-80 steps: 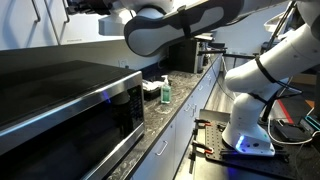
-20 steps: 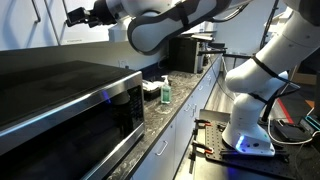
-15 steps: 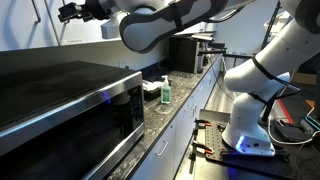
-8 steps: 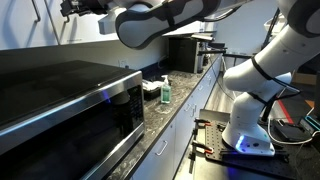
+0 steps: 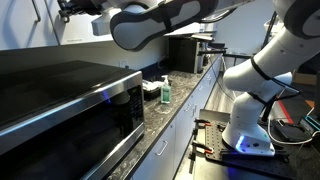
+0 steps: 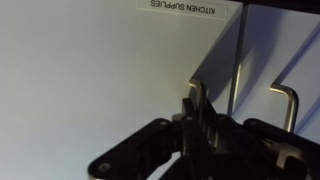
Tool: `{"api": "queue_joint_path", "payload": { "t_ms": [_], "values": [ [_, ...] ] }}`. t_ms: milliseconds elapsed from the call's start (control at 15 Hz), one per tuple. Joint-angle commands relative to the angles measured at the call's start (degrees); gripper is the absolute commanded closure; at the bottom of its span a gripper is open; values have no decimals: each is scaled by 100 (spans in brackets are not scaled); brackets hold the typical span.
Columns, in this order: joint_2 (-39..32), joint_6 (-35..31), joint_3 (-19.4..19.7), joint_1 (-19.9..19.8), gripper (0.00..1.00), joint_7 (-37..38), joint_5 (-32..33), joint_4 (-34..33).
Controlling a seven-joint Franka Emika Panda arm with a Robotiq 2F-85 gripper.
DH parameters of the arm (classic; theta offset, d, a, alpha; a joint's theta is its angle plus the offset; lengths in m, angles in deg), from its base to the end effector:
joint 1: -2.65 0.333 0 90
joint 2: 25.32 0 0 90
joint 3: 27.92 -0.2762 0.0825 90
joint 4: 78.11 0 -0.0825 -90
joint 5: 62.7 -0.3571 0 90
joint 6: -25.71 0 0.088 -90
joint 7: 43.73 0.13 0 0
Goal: Open the top right cabinet door
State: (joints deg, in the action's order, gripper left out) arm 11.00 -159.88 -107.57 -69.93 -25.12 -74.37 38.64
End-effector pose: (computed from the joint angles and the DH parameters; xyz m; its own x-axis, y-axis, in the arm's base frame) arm 0.5418 0.2016 0.5869 0.1885 0.0969 0.9773 -0.0560 -0.9924 0.1092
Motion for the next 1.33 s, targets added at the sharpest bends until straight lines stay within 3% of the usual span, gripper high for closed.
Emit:
{"api": "queue_joint_path", "payload": {
  "t_ms": [0,400,867,1267],
  "values": [
    [415,292,86,-25,97,287,-133,-122],
    [1346,1043,652,342,97,896,-335,23],
    [2223,2177,1320,953,97,1551,-120,379],
    [2632,2510,1715,1441,97,1852,-21,910]
  ]
}}
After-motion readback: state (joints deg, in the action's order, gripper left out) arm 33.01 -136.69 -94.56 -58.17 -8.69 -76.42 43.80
